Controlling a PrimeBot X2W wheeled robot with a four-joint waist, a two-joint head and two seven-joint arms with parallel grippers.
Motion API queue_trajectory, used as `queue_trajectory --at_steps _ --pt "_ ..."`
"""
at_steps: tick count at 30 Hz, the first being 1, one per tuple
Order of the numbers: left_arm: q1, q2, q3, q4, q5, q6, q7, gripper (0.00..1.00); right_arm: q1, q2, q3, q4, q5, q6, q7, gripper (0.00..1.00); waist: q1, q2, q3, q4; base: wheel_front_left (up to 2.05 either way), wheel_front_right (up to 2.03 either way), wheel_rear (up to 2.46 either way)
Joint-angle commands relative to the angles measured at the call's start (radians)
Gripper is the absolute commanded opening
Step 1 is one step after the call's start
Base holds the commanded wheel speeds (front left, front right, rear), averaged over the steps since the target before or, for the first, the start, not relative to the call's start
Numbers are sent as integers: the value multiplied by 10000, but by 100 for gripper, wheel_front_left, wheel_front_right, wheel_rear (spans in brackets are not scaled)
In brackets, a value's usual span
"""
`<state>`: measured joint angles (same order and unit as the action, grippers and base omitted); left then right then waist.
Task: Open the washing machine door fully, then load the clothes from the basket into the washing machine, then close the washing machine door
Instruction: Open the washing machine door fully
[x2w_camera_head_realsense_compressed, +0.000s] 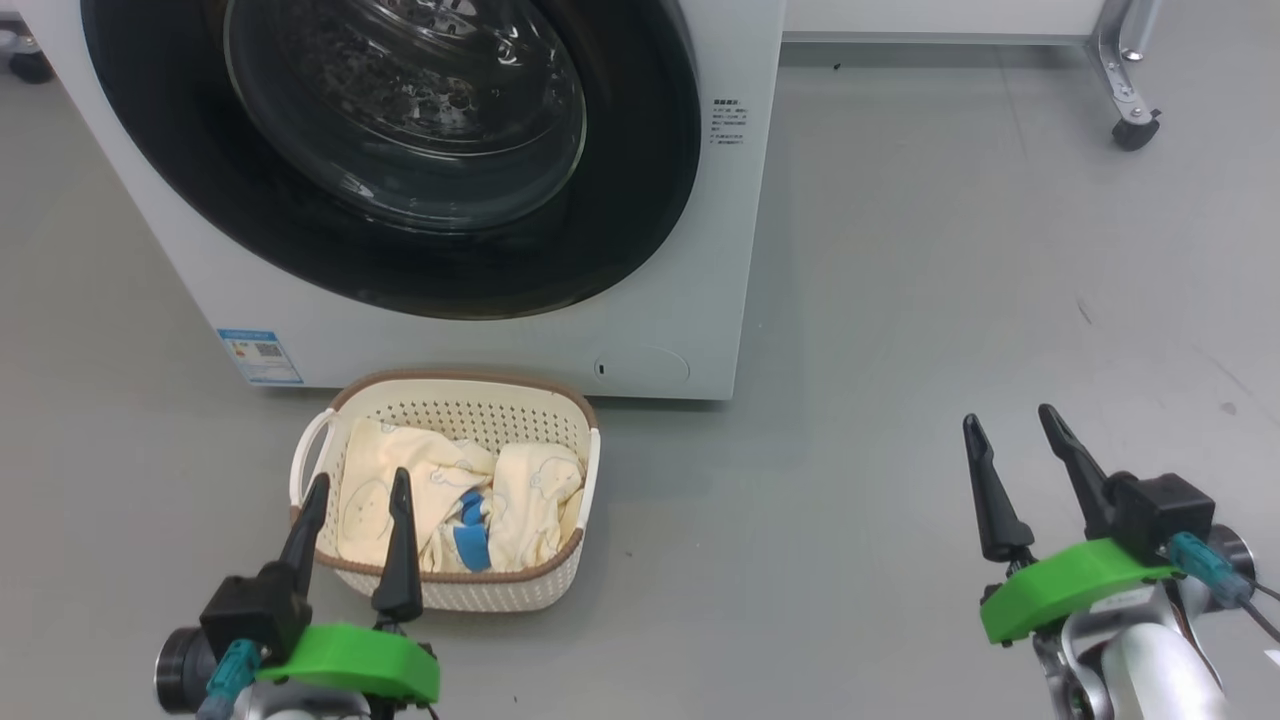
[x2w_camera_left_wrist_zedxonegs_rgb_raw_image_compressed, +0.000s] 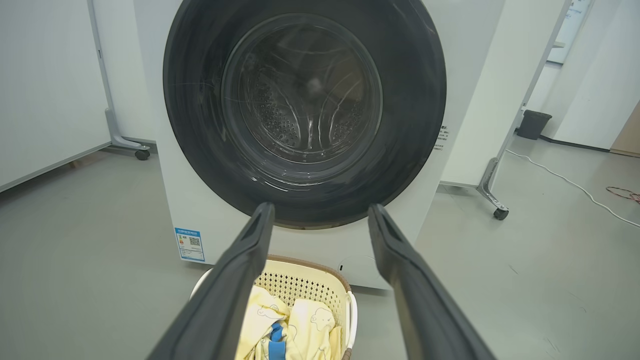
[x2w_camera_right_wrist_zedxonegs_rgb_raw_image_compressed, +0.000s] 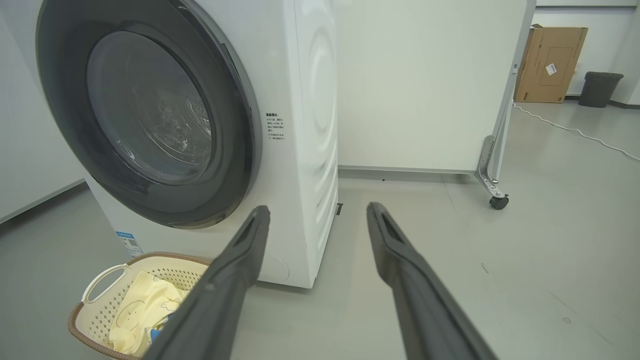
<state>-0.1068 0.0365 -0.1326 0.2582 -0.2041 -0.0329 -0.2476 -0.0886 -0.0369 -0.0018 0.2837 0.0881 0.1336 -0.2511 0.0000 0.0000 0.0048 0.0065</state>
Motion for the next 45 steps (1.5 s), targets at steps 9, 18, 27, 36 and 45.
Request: queue_trajectory --at_steps 9,18,27,36,45 --pt "-538 137 342 -346 -102 110 -141 100 -501 -133 220 -1207 884 -29 -107 0 0 0 249 99 0 0 0" --pt "-771 137 253 -438 -218 110 -141 100 -1025 -133 -15 -672 6100 -29 -107 0 0 0 760 367 0 0 0" --pt "-1224 137 94 -631 -336 84 -141 100 -2583 -217 -333 -56 10362 -29 888 0 0 0 1745 698 0 0 0" --pt "-1823 137 -162 -748 -475 96 -141 100 -4367 -1087 -551 -4 11227 -29 2222 0 0 0 2805 1109 0 0 0" --pt "-2379 137 -532 -875 -751 196 -141 100 -6637 -1615 -456 496 11318 -29 3770 0 0 0 3734 1573 0 0 0"
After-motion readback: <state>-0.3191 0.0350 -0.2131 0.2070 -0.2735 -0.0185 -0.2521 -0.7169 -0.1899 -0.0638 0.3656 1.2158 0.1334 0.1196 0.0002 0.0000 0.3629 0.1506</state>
